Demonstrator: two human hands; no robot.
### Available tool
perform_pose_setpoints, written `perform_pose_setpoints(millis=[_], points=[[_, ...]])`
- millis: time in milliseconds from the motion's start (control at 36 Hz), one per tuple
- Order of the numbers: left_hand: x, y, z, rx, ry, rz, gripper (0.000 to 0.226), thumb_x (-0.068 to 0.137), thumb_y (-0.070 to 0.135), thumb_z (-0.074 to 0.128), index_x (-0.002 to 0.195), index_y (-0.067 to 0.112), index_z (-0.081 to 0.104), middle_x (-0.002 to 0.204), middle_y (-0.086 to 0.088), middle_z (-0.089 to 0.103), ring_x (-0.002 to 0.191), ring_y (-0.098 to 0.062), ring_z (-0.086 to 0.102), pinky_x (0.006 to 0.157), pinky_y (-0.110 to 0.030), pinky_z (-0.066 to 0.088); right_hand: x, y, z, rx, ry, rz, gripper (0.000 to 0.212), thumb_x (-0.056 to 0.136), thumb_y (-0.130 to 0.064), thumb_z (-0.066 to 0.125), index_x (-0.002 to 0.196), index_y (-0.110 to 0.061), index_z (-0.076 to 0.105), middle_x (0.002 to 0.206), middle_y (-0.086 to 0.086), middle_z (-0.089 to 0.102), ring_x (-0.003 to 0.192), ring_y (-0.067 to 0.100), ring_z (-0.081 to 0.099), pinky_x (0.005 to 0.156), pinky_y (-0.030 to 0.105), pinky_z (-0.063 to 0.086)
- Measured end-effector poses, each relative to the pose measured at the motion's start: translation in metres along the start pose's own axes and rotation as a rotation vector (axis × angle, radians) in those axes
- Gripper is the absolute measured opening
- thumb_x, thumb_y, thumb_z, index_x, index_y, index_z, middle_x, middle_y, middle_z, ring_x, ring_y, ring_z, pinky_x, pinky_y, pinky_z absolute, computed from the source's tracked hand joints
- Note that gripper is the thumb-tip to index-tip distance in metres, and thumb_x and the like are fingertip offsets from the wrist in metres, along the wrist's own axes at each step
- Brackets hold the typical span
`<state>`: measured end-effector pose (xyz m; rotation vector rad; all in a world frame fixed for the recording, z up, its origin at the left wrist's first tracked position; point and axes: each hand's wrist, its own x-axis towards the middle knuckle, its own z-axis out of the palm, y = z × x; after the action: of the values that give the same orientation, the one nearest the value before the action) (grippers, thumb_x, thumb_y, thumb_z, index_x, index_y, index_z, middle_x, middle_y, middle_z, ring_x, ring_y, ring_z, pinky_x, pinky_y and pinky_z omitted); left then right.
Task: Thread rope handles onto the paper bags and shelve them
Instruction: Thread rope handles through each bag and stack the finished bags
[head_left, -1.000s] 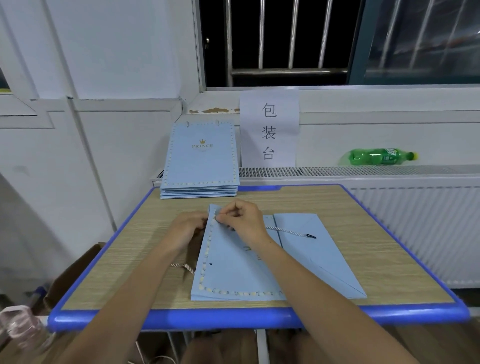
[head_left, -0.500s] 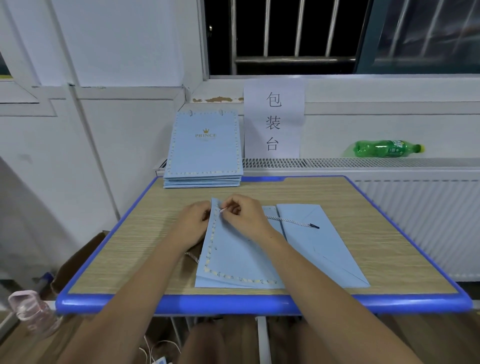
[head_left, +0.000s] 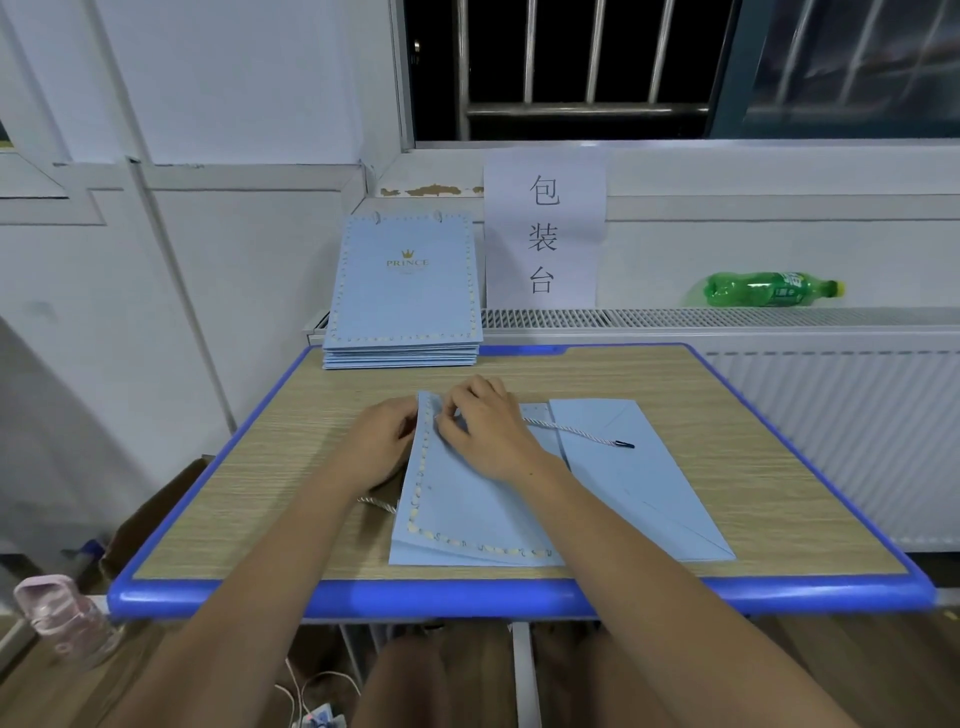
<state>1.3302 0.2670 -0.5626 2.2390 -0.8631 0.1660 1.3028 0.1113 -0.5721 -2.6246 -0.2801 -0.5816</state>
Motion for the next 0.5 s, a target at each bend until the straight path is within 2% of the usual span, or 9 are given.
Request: perform_pose_setpoints(millis=[83, 167, 222, 306, 361, 417, 500], points=[[0.0010, -0.0005, 0.0027, 0.029, 0.009, 0.007, 0.017, 0.090, 0.004, 0.054, 0.085, 0.018, 0.062, 0.071, 0.020, 0.055, 0.064, 0.009, 0.052, 0.057, -0.010, 0.034, -0.0004, -0.0001, 0.0011, -0.073, 0.019, -0.024, 0.026, 0.098, -0.033, 0.043, 0.099, -0.011, 0.056, 0.112, 0.002, 0.049, 0.111, 0.020, 0.034, 0.092, 0.030, 0.021], [0.0015, -0.0018, 0.0010, 0.043, 0.011, 0.001, 0.014, 0.092, 0.007, 0.054, 0.095, 0.012, 0.067, 0.075, 0.019, 0.055, 0.067, 0.004, 0.049, 0.058, -0.008, 0.035, 0.0003, 0.0007, 0.0010, -0.102, 0.061, -0.022, 0.026, 0.097, -0.035, 0.044, 0.095, -0.013, 0.058, 0.112, -0.001, 0.049, 0.111, 0.019, 0.034, 0.094, 0.031, 0.019], [0.0011, -0.0024, -0.0010, 0.047, 0.006, -0.006, 0.016, 0.094, 0.011, 0.053, 0.100, 0.011, 0.067, 0.078, 0.012, 0.059, 0.069, 0.001, 0.049, 0.060, -0.007, 0.035, 0.0007, 0.0002, 0.0008, -0.082, 0.092, -0.011, 0.026, 0.096, -0.035, 0.046, 0.092, -0.013, 0.059, 0.110, -0.001, 0.051, 0.111, 0.018, 0.036, 0.094, 0.031, 0.018], [0.0016, -0.0045, -0.0014, 0.063, 0.004, -0.053, 0.019, 0.096, 0.015, 0.050, 0.097, 0.003, 0.066, 0.084, -0.005, 0.063, 0.070, -0.013, 0.048, 0.058, -0.011, 0.034, 0.0011, -0.0011, -0.0001, -0.051, 0.128, -0.006, 0.027, 0.096, -0.035, 0.046, 0.091, -0.012, 0.059, 0.105, -0.001, 0.056, 0.107, 0.017, 0.040, 0.093, 0.029, 0.017], [0.0014, -0.0034, -0.0011, 0.064, 0.006, -0.065, 0.020, 0.096, 0.014, 0.050, 0.092, 0.002, 0.065, 0.077, -0.004, 0.061, 0.066, -0.014, 0.046, 0.057, -0.013, 0.032, 0.0010, -0.0016, -0.0010, -0.026, 0.130, -0.006, 0.026, 0.097, -0.034, 0.045, 0.092, -0.011, 0.058, 0.103, -0.001, 0.057, 0.106, 0.018, 0.042, 0.095, 0.029, 0.018], [0.0016, -0.0001, 0.0000, 0.075, 0.025, -0.065, 0.021, 0.094, 0.011, 0.050, 0.076, 0.013, 0.062, 0.067, 0.005, 0.053, 0.060, -0.007, 0.042, 0.054, -0.013, 0.032, 0.0005, -0.0009, -0.0013, -0.008, 0.110, -0.014, 0.025, 0.097, -0.033, 0.045, 0.092, -0.011, 0.056, 0.102, -0.001, 0.056, 0.104, 0.018, 0.043, 0.096, 0.030, 0.021], [0.0029, 0.0036, 0.0036, 0.103, 0.076, -0.064, 0.040, 0.091, 0.006, 0.051, 0.059, 0.028, 0.040, 0.058, 0.008, 0.042, 0.055, -0.005, 0.034, 0.051, -0.016, 0.028, -0.0009, -0.0007, 0.0000, 0.020, 0.062, -0.039, 0.023, 0.099, -0.029, 0.044, 0.093, -0.009, 0.054, 0.099, 0.000, 0.055, 0.099, 0.018, 0.044, 0.092, 0.030, 0.026]])
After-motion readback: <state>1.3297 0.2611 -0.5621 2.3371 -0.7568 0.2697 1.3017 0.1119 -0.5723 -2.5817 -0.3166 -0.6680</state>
